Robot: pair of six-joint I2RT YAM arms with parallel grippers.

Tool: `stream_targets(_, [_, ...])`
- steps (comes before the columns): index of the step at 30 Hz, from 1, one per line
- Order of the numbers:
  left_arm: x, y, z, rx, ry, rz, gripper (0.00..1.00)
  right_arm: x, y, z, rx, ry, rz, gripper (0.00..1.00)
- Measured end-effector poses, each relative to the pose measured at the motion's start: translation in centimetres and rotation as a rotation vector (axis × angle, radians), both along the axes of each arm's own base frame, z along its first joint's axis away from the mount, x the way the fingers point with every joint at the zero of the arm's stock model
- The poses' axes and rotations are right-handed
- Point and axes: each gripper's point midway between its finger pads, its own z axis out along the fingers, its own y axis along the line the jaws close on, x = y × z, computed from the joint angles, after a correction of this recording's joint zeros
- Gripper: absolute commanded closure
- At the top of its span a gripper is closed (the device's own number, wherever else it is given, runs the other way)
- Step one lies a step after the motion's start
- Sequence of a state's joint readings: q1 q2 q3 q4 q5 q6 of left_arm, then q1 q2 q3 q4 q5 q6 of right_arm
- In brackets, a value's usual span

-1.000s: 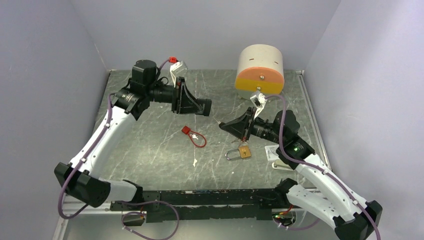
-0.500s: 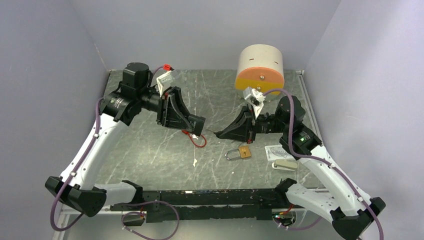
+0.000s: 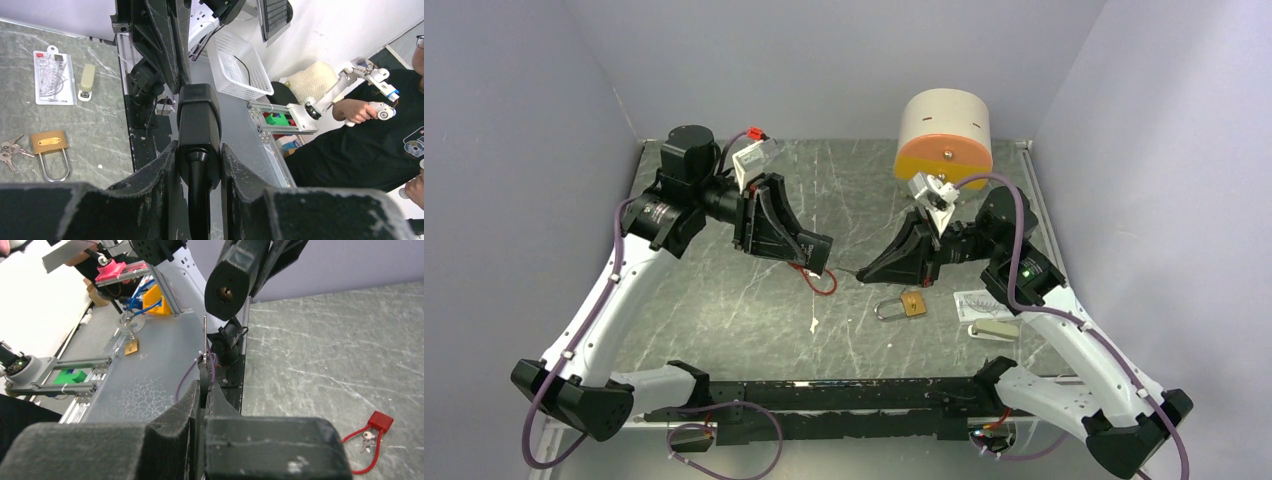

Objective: Unlock with the key

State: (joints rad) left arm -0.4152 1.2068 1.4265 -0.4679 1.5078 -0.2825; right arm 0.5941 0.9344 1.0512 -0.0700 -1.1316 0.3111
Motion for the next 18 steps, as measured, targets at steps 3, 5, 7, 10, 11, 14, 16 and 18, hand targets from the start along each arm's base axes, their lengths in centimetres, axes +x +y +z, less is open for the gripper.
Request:
stream_targets(3, [-0.1, 0.1, 0.0, 0.001, 0.005, -0.005, 0.97, 0.3, 0.2, 0.6, 0.018, -0.01, -0.004, 1.0])
stream_targets(5, [-0.2, 0.1, -0.1, 0.003, 0.01, -0.006, 0.98, 0.7, 0.4, 0.8, 0.021, -0.012, -0.015, 1.0])
stream_targets(7, [-0.2, 0.1, -0.1, 0.005, 0.015, -0.006, 0.97, 1.2, 0.6, 1.1, 0.021, -0.011, -0.026, 1.0])
stream_targets(10, [-0.3, 0.2, -0.3, 0.011, 0.026, -0.007, 0.97, 1.8, 1.0, 1.3, 0.019, -0.008, -0.029, 1.0])
stream_targets(11, [-0.3, 0.2, -0.3, 0.011, 0.027, -0.007, 0.98, 1.9, 1.1, 1.3, 0.018, -0.006, -0.029, 1.0])
stream_targets(14, [-0.3, 0.3, -0.4, 0.012, 0.031, -0.004, 0.97, 2.0, 1.3, 1.2, 0.014, -0.002, -0.021, 1.0])
stream_targets(16, [-0.4, 0.4, -0.3, 0.012, 0.029, -0.002, 0.98, 2.0, 1.4, 1.1, 0.009, 0.001, -0.018, 1.0])
stream_targets(18, [-0.4, 0.4, -0.3, 0.011, 0.028, -0.001, 0.98, 1.9, 1.4, 1.1, 0.004, 0.0, -0.015, 1.0])
